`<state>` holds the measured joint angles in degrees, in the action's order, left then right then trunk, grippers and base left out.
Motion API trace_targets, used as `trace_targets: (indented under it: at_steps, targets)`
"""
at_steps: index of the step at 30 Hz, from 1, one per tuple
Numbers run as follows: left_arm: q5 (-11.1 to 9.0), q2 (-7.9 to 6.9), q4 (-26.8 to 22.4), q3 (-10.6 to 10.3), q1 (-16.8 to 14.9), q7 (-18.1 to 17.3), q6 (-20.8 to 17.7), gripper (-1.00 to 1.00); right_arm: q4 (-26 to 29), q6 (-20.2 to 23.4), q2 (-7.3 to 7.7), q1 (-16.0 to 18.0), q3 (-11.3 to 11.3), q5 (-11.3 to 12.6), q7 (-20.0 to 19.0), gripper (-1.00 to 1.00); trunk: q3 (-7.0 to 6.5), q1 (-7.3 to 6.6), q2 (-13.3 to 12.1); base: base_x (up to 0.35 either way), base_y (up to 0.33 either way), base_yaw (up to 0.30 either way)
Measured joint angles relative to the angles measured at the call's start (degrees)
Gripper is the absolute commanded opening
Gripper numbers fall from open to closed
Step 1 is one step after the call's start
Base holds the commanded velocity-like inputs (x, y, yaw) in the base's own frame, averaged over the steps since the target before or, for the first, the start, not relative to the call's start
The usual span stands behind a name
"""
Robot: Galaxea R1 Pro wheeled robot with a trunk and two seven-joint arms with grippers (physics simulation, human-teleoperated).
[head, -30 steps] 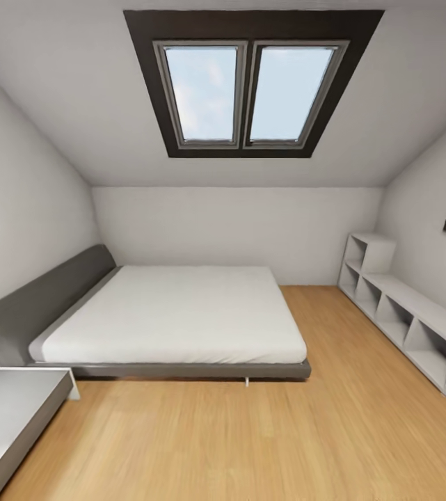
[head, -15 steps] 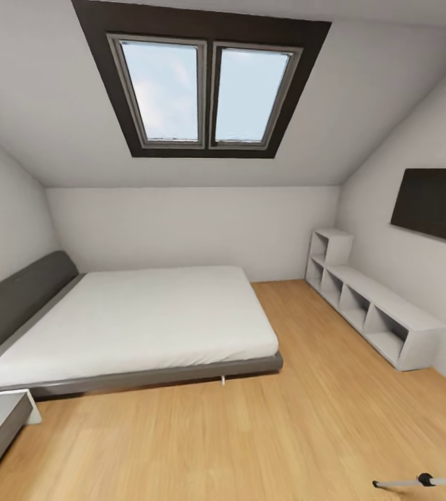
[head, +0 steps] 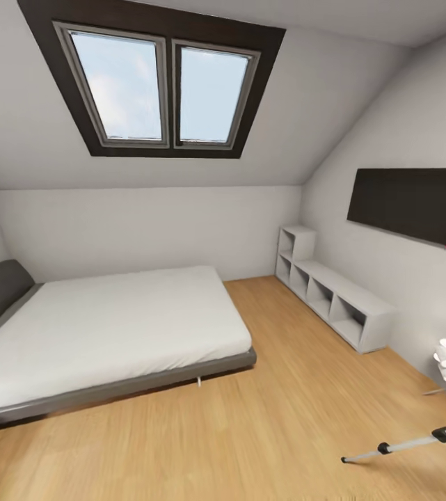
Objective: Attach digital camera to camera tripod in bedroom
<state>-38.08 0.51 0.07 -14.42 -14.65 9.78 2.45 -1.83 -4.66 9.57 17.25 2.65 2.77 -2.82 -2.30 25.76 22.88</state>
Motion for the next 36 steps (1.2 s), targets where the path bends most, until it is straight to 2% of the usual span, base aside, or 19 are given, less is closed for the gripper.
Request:
trace_targets:
  at_steps: [20, 36]
  targets:
    - [0.0, 0.0, 0.01, 0.04, -0.02, 0.0, 0.0, -1.0, 0.0, 0.0, 0.0, 0.0, 0.0, 0.0, 0.51, 1.0, -0.02, 0.0, 0.0, 0.0, 0.0, -0.298]
    - [0.02, 0.0, 0.01, 0.08, -0.01, 0.02, -0.01, -1.0, 0.0, 0.1, 0.07, 0.0, 0.04, 0.0, 0.06, 1.0, -0.68, 0.0, 0.0, 0.0, 0.0, -0.26]
